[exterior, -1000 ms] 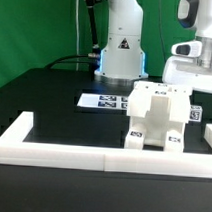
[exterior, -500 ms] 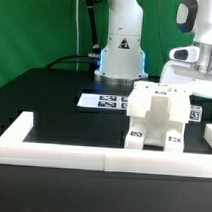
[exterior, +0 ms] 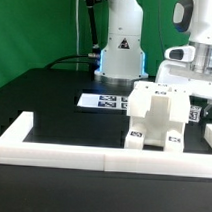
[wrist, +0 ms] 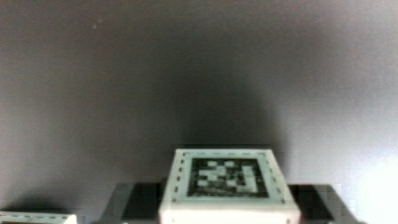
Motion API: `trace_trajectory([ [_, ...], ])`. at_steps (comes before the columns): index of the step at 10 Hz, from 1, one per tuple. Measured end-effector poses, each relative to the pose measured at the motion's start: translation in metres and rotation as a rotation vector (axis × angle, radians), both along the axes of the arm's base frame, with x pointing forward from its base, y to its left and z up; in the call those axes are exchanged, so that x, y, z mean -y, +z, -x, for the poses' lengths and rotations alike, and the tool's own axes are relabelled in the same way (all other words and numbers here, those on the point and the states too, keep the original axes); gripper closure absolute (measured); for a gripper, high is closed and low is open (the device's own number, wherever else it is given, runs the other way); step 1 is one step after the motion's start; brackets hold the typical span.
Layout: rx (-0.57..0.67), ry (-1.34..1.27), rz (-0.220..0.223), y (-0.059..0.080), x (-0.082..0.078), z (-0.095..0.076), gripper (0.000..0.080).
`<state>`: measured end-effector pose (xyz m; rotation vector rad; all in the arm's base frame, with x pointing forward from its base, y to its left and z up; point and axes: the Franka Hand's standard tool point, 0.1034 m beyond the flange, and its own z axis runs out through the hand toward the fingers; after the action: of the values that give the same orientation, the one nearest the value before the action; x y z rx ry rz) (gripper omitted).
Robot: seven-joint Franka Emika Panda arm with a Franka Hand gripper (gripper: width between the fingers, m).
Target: Assemble chair
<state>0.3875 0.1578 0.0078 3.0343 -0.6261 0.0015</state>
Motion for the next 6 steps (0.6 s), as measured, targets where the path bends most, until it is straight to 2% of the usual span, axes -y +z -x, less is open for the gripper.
trace_trajectory([
  [3,0.007,0.003,-0.009,0.006,-0.006,-0.001,0.0513],
  [6,0.006,-0.002,-0.042,0.029,-0.014,0.006,0.0512],
])
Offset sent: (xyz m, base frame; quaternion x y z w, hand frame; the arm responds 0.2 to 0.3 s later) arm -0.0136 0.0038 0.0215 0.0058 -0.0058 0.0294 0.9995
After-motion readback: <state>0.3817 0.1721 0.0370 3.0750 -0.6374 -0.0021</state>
